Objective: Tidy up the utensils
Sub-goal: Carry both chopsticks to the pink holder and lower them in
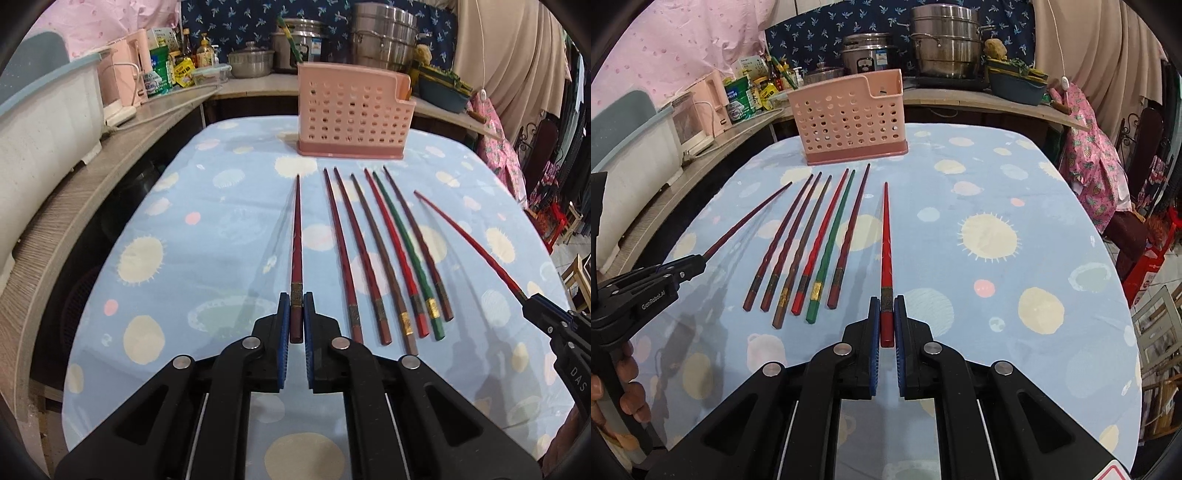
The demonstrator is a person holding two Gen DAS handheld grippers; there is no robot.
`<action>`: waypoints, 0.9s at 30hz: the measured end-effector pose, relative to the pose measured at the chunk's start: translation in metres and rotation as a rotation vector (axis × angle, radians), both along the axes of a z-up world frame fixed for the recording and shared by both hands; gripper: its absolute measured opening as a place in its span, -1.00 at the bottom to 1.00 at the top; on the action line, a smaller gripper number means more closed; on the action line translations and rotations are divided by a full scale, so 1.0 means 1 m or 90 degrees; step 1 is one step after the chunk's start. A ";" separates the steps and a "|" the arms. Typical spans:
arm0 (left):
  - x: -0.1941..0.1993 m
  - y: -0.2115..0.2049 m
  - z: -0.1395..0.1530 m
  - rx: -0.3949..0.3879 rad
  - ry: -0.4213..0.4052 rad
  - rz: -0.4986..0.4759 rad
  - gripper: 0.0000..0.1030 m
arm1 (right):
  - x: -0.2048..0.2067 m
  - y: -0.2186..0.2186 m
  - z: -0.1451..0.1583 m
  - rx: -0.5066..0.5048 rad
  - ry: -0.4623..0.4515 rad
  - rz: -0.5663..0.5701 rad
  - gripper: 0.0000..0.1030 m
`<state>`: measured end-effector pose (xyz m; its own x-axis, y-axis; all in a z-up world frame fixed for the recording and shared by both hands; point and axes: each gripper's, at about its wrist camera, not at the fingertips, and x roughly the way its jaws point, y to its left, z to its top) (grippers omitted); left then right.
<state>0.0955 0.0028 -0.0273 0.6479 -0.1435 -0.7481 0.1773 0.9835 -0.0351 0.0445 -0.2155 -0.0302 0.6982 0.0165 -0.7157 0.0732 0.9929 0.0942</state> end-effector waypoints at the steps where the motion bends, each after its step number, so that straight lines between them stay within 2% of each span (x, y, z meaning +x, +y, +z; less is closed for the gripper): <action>1: 0.000 0.001 0.005 -0.003 -0.004 0.002 -0.87 | 0.000 -0.001 0.005 -0.001 -0.008 -0.001 -0.86; 7: -0.002 0.005 0.034 -0.013 -0.037 0.007 -0.87 | -0.002 -0.013 0.039 0.021 -0.056 -0.016 -0.87; 20: 0.000 0.014 0.097 -0.048 -0.109 0.017 -0.87 | -0.001 -0.017 0.097 0.013 -0.142 -0.017 -0.86; 27: 0.007 0.014 0.130 -0.049 -0.156 0.017 -0.87 | 0.003 -0.016 0.123 0.006 -0.185 -0.014 -0.87</action>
